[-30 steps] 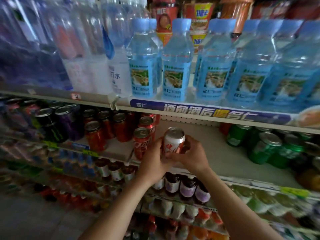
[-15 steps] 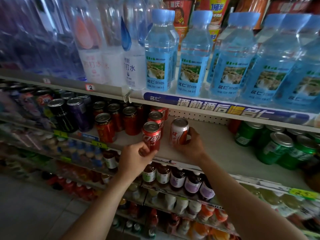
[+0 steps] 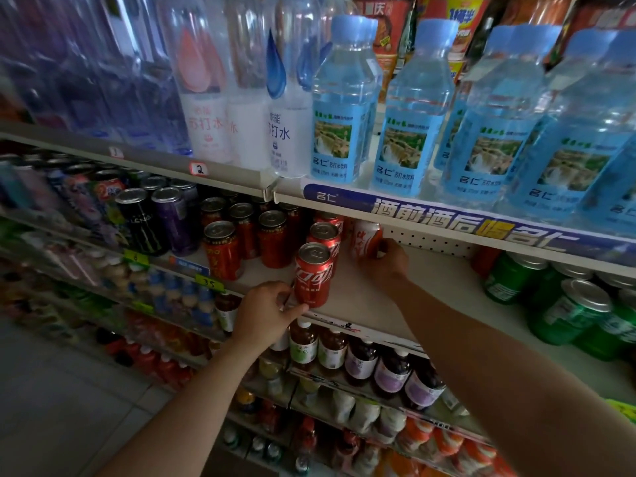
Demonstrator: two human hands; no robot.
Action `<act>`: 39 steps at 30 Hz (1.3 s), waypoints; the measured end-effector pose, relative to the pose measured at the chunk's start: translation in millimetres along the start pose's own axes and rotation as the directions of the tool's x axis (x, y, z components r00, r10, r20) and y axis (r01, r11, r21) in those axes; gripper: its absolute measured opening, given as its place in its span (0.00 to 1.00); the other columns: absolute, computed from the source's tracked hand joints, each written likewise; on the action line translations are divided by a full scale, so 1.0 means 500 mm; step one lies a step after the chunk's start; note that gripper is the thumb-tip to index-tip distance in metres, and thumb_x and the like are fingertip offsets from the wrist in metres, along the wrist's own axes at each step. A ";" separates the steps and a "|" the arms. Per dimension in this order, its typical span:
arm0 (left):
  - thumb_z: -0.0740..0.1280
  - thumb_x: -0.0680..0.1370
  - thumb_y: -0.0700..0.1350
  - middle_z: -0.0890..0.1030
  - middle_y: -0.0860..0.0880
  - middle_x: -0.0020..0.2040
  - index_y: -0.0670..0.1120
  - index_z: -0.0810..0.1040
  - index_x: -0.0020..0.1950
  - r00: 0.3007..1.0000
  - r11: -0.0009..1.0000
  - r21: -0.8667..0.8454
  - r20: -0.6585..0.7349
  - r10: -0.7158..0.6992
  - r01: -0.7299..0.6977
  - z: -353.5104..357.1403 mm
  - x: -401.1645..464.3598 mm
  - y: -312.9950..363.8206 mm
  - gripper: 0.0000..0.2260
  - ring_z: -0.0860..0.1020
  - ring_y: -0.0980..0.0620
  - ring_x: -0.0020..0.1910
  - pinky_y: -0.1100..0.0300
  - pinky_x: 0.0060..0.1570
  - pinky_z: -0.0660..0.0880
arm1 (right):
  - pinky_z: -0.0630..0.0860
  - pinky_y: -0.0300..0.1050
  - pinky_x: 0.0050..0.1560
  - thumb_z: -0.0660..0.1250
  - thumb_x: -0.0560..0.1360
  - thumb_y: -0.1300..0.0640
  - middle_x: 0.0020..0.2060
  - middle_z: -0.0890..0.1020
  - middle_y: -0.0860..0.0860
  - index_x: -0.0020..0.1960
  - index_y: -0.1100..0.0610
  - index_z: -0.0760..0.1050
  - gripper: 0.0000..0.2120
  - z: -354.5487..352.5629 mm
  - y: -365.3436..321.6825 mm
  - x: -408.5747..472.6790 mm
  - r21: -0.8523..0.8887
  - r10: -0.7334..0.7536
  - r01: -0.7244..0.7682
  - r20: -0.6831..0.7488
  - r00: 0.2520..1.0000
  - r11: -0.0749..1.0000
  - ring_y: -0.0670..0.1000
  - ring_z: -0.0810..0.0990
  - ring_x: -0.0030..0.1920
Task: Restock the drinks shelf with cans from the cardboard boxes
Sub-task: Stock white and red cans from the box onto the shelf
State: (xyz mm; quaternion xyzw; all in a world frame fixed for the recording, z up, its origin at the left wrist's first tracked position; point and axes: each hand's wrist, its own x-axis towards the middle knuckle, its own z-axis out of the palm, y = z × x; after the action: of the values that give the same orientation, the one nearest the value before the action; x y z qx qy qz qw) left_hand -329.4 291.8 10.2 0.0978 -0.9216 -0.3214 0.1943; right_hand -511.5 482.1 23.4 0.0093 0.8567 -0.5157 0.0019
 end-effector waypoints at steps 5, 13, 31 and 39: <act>0.74 0.71 0.56 0.72 0.57 0.32 0.50 0.77 0.39 0.997 0.999 0.030 0.065 -0.031 0.030 0.000 0.004 -0.003 0.11 0.73 0.58 0.33 0.58 0.36 0.72 | 0.74 0.42 0.59 0.74 0.70 0.47 0.55 0.84 0.51 0.57 0.53 0.80 0.18 0.016 -0.010 0.032 0.014 0.033 -0.033 -0.024 0.999 0.999 0.52 0.81 0.56; 0.73 0.72 0.58 0.72 0.57 0.36 0.51 0.76 0.41 0.996 0.997 0.076 0.082 -0.019 0.013 0.000 0.007 -0.009 0.13 0.73 0.58 0.34 0.61 0.33 0.67 | 0.75 0.47 0.61 0.71 0.73 0.45 0.59 0.82 0.51 0.62 0.49 0.78 0.19 0.023 -0.015 0.060 -0.022 0.015 -0.015 -0.006 1.000 1.000 0.55 0.80 0.60; 0.74 0.74 0.51 0.79 0.55 0.46 0.49 0.80 0.52 0.996 0.995 -0.092 -0.079 0.028 -0.035 -0.046 -0.047 -0.021 0.11 0.79 0.60 0.39 0.67 0.38 0.76 | 0.77 0.47 0.40 0.73 0.73 0.56 0.44 0.80 0.46 0.50 0.54 0.75 0.09 -0.035 -0.055 -0.195 0.207 -0.246 0.308 -0.276 0.929 0.929 0.49 0.79 0.38; 0.73 0.75 0.48 0.82 0.54 0.37 0.49 0.81 0.47 0.899 0.879 -0.209 0.000 -0.438 0.428 -0.044 -0.301 -0.232 0.05 0.79 0.63 0.34 0.66 0.38 0.76 | 0.72 0.39 0.31 0.71 0.76 0.55 0.30 0.80 0.45 0.41 0.53 0.80 0.05 0.186 0.026 -0.509 0.334 -0.497 0.389 0.729 0.472 0.859 0.42 0.76 0.28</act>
State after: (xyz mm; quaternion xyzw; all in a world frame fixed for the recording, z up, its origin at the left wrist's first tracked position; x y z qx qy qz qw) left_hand -177.3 235.6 -91.4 0.2885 -0.8337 -0.4470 0.1481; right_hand -257.4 402.7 -28.4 -0.4426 0.7032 -0.4980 0.2482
